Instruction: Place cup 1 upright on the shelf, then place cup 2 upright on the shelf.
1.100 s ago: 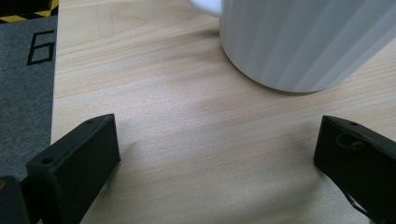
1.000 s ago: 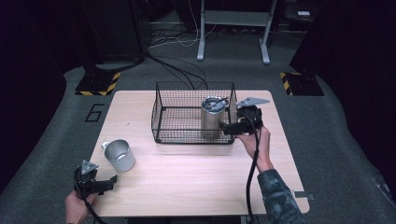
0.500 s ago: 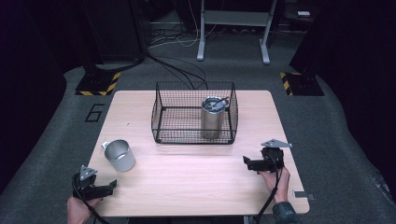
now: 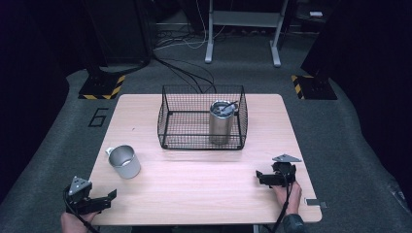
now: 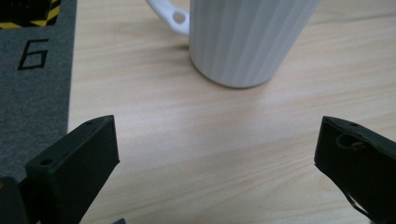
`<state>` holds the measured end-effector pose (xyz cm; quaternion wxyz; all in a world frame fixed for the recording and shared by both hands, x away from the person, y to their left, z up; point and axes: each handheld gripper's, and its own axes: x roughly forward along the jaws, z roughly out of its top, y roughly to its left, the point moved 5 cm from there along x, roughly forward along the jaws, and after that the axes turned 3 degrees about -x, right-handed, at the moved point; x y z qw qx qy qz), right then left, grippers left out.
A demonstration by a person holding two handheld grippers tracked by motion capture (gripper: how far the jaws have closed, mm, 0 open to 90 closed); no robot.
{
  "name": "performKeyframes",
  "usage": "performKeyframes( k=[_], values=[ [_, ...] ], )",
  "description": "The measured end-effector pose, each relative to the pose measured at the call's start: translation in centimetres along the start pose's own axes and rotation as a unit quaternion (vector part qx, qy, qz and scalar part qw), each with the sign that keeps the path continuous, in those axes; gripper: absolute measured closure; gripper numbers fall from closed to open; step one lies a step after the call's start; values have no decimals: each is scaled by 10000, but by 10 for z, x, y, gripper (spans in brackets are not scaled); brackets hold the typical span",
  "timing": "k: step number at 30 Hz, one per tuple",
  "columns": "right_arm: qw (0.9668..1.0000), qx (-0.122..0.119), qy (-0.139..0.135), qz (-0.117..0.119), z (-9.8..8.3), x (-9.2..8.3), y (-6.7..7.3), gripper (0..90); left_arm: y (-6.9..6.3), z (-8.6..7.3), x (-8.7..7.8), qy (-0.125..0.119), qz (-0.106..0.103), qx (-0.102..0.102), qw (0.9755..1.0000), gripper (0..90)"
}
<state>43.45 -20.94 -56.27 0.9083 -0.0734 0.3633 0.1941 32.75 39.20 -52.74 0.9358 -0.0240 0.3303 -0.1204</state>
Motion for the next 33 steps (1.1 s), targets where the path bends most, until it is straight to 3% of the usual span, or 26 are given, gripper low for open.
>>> performKeyframes(
  k=[6, 16, 17, 22, 28, 33],
  values=[
    [9998, -100, 33, -145, -1, 1, 3, 0, -3, 19, -15, -223, -50, 134, 9996, 0],
    [9998, -141, 4, -142, -1, 1, 5, 3, -19, 63, -18, -436, -228, 347, 9982, 0],
    [9998, -163, 14, -144, -1, 1, 4, 5, -24, 73, -14, -457, -267, 433, 9977, 0],
    [9998, -134, -3, -174, -1, 1, 4, 13, -32, 94, 4, -407, -401, 576, 9967, 0],
    [9997, -137, -8, -184, -1, 1, 4, 17, -32, 105, 28, -325, -515, 634, 9961, 0],
    [9997, -142, 8, -174, -1, 1, 4, 19, -33, 110, 46, -205, -614, 810, 9946, 0]
  ],
)
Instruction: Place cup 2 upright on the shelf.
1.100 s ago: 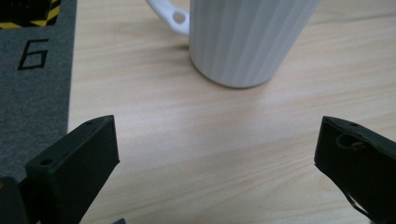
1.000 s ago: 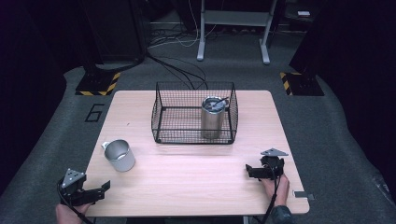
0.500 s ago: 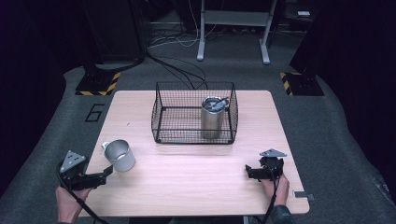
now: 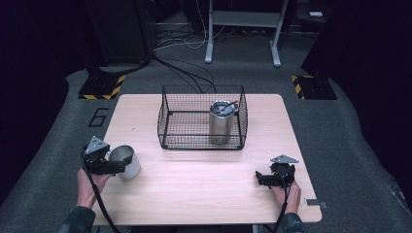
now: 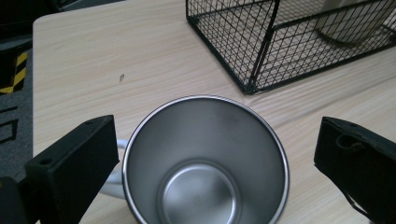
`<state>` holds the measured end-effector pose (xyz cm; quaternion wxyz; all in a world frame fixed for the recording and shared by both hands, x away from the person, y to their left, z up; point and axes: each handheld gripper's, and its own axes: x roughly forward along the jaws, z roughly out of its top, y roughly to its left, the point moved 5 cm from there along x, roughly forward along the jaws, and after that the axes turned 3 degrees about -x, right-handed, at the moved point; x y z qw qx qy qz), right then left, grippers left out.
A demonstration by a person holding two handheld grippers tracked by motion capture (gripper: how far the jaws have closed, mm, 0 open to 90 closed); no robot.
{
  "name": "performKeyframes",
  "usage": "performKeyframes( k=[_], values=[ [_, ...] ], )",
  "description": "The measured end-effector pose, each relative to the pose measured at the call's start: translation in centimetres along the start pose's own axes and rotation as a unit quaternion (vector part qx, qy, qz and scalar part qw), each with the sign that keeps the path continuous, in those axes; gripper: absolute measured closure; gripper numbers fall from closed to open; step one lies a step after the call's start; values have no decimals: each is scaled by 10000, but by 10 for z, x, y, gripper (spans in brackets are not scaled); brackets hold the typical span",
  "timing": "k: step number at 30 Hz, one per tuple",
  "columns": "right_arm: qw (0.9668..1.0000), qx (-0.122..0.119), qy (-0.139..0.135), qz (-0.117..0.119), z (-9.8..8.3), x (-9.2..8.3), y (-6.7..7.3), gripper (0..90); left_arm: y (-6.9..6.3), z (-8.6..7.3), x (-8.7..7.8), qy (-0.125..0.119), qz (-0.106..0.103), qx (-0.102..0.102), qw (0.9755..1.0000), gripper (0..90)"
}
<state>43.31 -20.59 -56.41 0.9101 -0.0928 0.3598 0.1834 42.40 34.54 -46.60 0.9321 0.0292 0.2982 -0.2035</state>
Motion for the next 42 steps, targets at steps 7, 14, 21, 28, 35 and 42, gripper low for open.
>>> performKeyframes(
  k=[7, 14, 21, 28, 35, 42],
  values=[
    [10000, 11, -21, -17, 0, 0, 0, 23, 2, 0, 14, 130, -71, 79, 9999, 2],
    [10000, 16, -17, -23, 0, 0, 0, 29, 4, -5, 20, 151, -26, 220, 9996, 53],
    [10000, 44, -28, -44, 0, 0, 0, 33, 4, -5, 20, 183, -27, 232, 9996, 64],
    [10000, 11, -9, -31, 0, -1, -1, 33, 6, -5, 18, 161, -65, 190, 9997, 67],
    [10000, 11, -9, -29, 0, -1, -1, 34, 7, 3, 6, 49, -101, 49, 9999, 67],
    [10000, 12, -12, -22, 0, -1, -1, 33, 0, 17, -9, -92, -108, 188, 9997, 67]
  ],
)
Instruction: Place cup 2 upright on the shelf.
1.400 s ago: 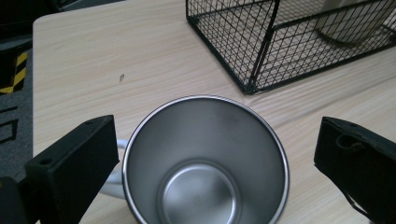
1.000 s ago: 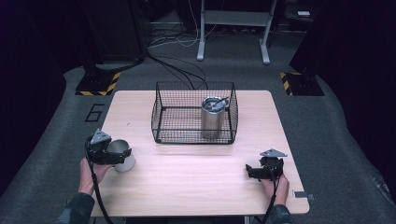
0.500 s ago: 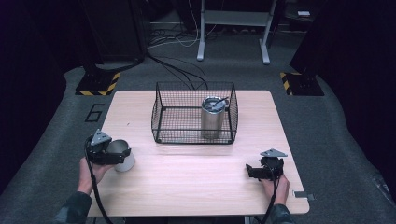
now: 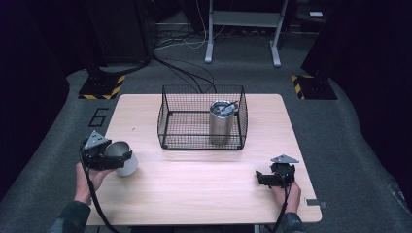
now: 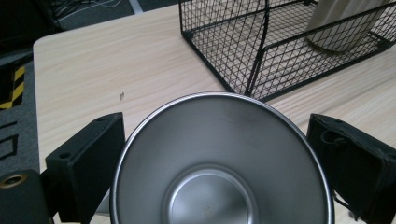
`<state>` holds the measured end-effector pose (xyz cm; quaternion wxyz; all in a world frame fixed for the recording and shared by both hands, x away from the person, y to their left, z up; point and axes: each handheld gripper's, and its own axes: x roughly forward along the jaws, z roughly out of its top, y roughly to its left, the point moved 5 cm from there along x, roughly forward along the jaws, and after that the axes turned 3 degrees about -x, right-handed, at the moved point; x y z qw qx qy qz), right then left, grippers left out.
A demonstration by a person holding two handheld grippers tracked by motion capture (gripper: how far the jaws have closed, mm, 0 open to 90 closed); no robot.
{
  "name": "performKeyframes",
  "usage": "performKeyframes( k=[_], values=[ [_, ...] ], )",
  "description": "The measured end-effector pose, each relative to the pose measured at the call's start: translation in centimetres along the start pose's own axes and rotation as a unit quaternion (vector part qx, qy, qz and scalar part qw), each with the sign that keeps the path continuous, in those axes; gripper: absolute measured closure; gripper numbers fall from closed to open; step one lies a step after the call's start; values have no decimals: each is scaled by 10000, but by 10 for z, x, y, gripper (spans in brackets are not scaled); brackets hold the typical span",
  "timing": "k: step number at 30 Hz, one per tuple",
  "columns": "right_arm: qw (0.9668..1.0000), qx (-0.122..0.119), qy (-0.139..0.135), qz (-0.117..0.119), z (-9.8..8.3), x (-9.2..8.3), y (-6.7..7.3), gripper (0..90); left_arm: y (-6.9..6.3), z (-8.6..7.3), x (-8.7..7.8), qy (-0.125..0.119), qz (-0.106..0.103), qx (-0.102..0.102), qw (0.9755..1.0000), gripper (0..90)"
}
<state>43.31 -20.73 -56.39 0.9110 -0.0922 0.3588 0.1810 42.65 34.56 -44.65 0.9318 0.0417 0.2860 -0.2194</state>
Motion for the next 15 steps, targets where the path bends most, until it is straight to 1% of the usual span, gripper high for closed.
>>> performKeyframes(
  k=[3, 5, 8, 9, 15],
  values=[
    [10000, 1, 1, 2, 0, 0, 0, 33, -4, 6, -4, -37, -28, 42, 10000, 67],
    [10000, 41, -24, 13, 0, 0, 0, 32, -9, 11, -7, -70, -48, 109, 9999, 67],
    [10000, 29, -22, 19, 1, 0, 0, 32, -13, 15, -10, -60, -102, 163, 9998, 67],
    [10000, 16, -26, 20, 1, 0, 0, 31, -16, 17, -11, -19, -93, 207, 9997, 67],
    [10000, 8, -17, 19, 0, 0, 0, 31, -22, 25, -17, -92, -88, 269, 9996, 67]
  ],
)
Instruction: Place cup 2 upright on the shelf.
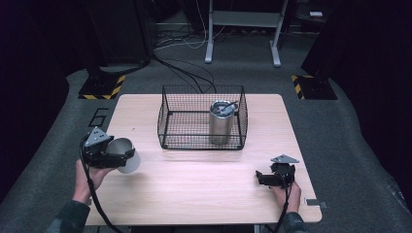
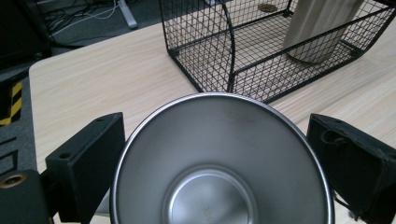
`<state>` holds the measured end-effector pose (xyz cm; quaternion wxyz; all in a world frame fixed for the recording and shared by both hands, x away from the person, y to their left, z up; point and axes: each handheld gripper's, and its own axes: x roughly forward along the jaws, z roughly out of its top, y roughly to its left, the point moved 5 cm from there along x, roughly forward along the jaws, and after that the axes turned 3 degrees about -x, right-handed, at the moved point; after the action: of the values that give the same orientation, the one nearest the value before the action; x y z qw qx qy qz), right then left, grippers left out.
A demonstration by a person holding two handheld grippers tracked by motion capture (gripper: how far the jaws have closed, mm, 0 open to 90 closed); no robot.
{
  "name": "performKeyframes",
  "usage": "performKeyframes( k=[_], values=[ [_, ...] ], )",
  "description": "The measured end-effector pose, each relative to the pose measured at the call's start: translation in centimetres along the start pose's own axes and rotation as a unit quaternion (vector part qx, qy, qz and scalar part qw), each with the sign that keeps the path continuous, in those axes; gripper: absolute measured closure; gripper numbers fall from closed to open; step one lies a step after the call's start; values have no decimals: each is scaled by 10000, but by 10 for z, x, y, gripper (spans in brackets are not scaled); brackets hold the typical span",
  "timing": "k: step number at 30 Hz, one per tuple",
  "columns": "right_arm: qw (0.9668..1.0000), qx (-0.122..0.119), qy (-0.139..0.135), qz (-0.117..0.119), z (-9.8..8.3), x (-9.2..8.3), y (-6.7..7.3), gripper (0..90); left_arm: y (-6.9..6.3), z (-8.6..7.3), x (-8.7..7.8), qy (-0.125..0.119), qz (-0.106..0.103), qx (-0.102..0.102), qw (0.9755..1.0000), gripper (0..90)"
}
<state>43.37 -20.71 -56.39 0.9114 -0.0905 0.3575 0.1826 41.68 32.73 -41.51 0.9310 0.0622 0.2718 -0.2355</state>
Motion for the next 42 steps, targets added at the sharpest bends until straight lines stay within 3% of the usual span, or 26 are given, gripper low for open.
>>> performKeyframes(
  k=[19, 42],
  values=[
    [10000, -48, 28, 26, 0, 0, 0, 23, -13, 18, -5, 6, -168, 106, 9998, 67],
    [10000, 24, 48, 13, 0, 1, 0, 0, -51, 57, -12, -135, -448, 401, 9981, 67]
  ],
)
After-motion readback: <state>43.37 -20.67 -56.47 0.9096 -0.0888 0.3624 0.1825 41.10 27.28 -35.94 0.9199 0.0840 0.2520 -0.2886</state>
